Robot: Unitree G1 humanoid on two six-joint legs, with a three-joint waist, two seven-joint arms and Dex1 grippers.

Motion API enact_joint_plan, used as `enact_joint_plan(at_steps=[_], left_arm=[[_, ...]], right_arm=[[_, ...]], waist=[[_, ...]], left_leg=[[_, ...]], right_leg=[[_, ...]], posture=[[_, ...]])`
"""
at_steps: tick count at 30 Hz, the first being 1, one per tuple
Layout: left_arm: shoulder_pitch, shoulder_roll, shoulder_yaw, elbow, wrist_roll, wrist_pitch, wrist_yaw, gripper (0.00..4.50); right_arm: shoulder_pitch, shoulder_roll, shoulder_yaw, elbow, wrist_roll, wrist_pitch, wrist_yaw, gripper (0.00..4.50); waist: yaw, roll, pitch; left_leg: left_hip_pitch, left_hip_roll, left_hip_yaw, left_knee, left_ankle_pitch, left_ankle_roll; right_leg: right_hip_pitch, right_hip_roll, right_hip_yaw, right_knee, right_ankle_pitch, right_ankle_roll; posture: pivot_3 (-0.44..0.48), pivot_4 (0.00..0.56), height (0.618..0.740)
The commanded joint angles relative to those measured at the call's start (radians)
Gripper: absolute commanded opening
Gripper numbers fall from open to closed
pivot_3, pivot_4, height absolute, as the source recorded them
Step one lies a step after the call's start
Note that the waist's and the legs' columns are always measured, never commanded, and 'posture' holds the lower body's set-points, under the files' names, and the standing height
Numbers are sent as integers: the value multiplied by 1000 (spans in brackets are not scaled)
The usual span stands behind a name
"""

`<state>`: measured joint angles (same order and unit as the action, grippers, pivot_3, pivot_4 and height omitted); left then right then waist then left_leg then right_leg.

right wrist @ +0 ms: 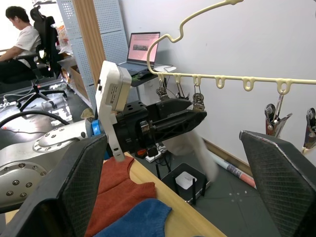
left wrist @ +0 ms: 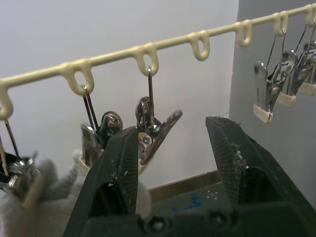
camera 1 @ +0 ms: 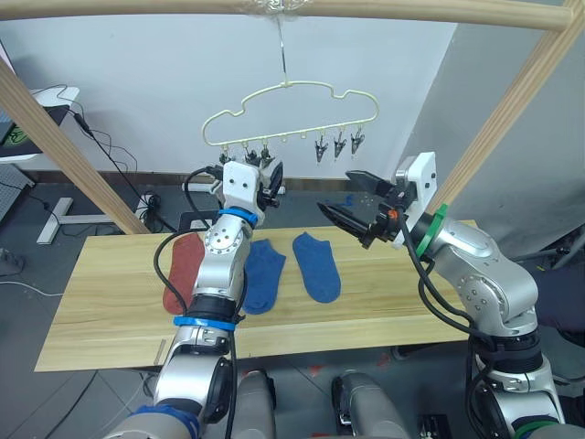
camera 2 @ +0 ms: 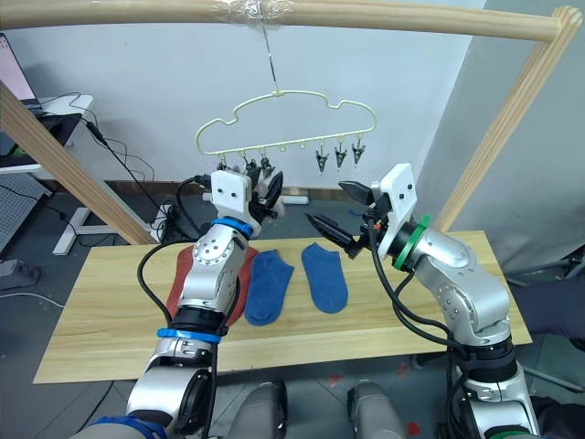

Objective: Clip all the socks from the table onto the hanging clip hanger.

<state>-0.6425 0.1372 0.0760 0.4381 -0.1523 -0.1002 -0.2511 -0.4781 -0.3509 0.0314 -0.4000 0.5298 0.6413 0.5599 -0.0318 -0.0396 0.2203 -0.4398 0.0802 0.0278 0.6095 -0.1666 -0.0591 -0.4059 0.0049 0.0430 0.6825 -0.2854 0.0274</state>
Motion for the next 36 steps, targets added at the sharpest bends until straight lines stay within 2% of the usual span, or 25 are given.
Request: enact_joint_plan(at_steps=[1, 23, 36], left_arm=[[-7, 2, 1, -46, 5, -12, 1, 2374], [-118, -6, 14, 112, -7, -55, -26, 2374], [-147, -23, 18, 147, -9, -67, -47, 2374]], right_arm=[[-6, -7, -16, -56, 14, -11, -5, 4500], [-10, -13, -19, -49, 9, -13, -5, 4500], [-4, -15, -22, -58, 13, -12, -20, 4500]], waist=[[0, 0, 0], [0, 0, 0], [0, 0, 0]], left_leg=[[0, 0, 0, 0, 0, 0], [0, 0, 0, 0, 0, 0], [0, 0, 0, 0, 0, 0]], right_leg=[[0, 0, 0, 0, 0, 0], [0, 0, 0, 0, 0, 0], [0, 0, 0, 0, 0, 0]], posture=[[-64, 182, 740], [-67, 188, 740], [-78, 189, 740]])
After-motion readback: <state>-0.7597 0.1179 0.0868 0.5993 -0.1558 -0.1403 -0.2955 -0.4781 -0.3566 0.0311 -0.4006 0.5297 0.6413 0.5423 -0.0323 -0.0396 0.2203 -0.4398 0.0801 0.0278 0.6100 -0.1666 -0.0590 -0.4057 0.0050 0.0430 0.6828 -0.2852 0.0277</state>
